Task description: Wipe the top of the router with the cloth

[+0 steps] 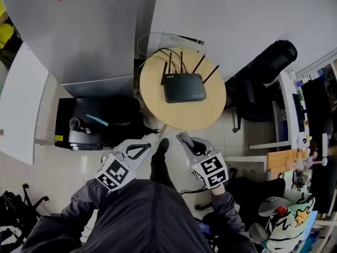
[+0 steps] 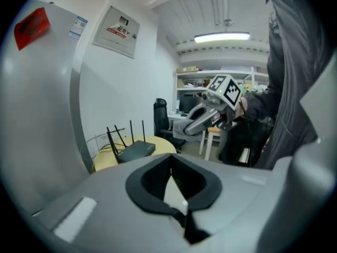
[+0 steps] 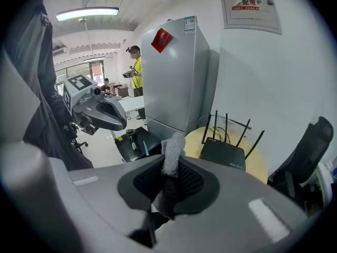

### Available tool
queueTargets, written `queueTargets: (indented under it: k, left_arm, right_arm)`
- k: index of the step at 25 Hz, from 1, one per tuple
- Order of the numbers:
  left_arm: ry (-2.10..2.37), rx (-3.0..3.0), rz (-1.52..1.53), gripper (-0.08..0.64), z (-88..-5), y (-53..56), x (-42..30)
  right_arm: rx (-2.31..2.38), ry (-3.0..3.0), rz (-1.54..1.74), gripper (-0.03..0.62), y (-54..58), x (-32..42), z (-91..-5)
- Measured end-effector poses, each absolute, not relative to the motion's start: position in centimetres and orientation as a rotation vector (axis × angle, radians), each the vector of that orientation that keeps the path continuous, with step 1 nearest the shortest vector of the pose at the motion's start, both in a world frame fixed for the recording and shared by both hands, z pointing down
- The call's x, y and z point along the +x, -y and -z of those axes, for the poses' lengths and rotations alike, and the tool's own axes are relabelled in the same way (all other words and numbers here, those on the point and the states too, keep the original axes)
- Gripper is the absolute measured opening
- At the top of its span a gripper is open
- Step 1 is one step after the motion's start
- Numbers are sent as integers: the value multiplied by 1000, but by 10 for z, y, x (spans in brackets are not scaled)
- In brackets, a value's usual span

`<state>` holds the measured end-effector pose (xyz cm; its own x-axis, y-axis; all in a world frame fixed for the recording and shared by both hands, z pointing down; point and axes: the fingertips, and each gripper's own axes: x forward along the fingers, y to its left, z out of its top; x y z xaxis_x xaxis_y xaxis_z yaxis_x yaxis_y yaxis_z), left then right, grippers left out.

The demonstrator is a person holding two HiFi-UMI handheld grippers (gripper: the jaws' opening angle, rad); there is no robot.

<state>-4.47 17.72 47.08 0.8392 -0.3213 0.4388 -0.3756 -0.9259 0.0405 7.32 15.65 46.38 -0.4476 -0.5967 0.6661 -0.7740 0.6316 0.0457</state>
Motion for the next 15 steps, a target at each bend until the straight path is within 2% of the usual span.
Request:
queueTargets:
  k: [10,15]
  left_arm:
    - [607,2838,-731,0,-475,-40,55]
    - [628,2743,-792,0,-502,-12,69]
  right_arm:
    - [915,2264,-458,37,17,132,-528]
    - [851,2266,-559,37,70,127,-560]
